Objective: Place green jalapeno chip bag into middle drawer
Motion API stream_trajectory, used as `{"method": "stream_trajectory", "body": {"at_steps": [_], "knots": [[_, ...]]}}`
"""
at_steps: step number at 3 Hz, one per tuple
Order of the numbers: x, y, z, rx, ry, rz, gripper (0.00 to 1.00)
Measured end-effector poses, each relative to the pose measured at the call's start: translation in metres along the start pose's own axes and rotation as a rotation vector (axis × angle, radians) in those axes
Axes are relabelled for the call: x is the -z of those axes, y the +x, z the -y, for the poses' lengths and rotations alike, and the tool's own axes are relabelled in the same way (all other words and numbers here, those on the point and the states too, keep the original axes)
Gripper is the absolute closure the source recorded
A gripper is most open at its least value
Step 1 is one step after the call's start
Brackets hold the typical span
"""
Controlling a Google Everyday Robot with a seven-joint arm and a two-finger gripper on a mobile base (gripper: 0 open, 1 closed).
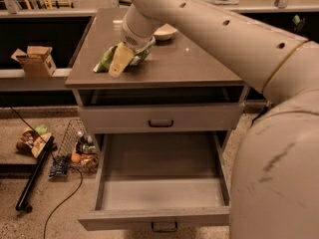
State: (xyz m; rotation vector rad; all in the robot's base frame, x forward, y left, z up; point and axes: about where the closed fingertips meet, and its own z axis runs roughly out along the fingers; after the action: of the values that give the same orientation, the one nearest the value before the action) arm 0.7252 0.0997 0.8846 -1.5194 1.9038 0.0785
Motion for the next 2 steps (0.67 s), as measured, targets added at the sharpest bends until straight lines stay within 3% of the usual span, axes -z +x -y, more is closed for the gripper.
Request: {"method": "stream_trajectory", "body": {"at_steps": [1, 2], "knots": [[-0.02, 0.008, 0.006, -0.031, 0.0, -0.018, 0.0], [-0.033, 0.024, 0.016, -0.082, 0.006, -0.034, 0.18]]}}
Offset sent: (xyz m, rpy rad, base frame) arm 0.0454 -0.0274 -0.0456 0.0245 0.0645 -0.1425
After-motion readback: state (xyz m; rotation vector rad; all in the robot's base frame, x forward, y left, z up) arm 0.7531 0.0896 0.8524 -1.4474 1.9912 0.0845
